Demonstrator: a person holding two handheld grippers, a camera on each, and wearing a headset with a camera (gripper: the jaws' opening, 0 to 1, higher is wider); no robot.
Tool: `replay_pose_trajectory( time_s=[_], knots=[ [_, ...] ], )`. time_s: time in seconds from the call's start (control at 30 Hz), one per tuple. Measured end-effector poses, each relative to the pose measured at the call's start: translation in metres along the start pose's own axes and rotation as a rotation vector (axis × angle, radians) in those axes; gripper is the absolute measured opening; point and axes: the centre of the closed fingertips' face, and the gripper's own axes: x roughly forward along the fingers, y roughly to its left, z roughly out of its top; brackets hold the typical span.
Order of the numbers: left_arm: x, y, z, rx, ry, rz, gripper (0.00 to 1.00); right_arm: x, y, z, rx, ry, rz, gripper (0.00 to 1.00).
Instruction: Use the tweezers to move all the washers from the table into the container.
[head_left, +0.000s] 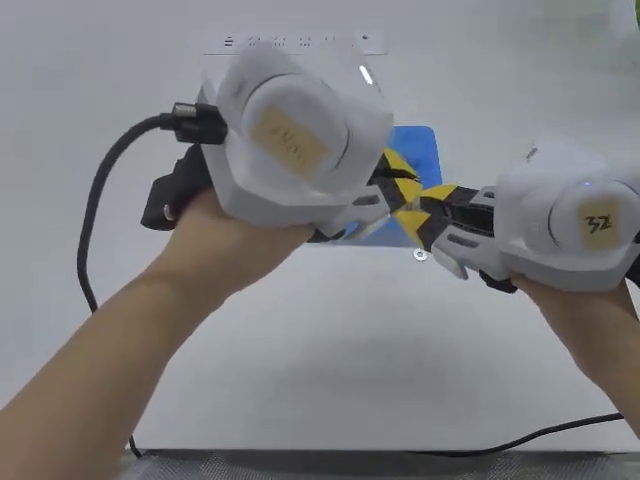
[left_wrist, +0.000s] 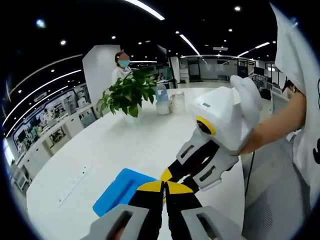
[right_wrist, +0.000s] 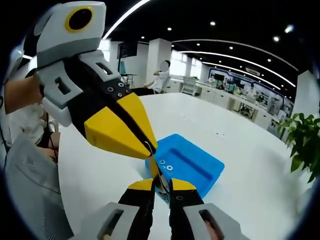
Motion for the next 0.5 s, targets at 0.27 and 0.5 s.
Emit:
replay_pose_trajectory(
  time_s=[0.27, 0.5],
  knots=[
    [0.017, -0.001, -0.009, -0.019, 0.009, -0.034, 0.0, 0.004, -0.008, -0.019, 0.022, 0.035, -0.003, 0.07],
    [0.033, -0.002, -0.018, -0.014, 0.046, -0.057, 0.0, 0.012, -0.013, -0.036, 0.06, 0.073, 0.018, 0.07]
  ],
)
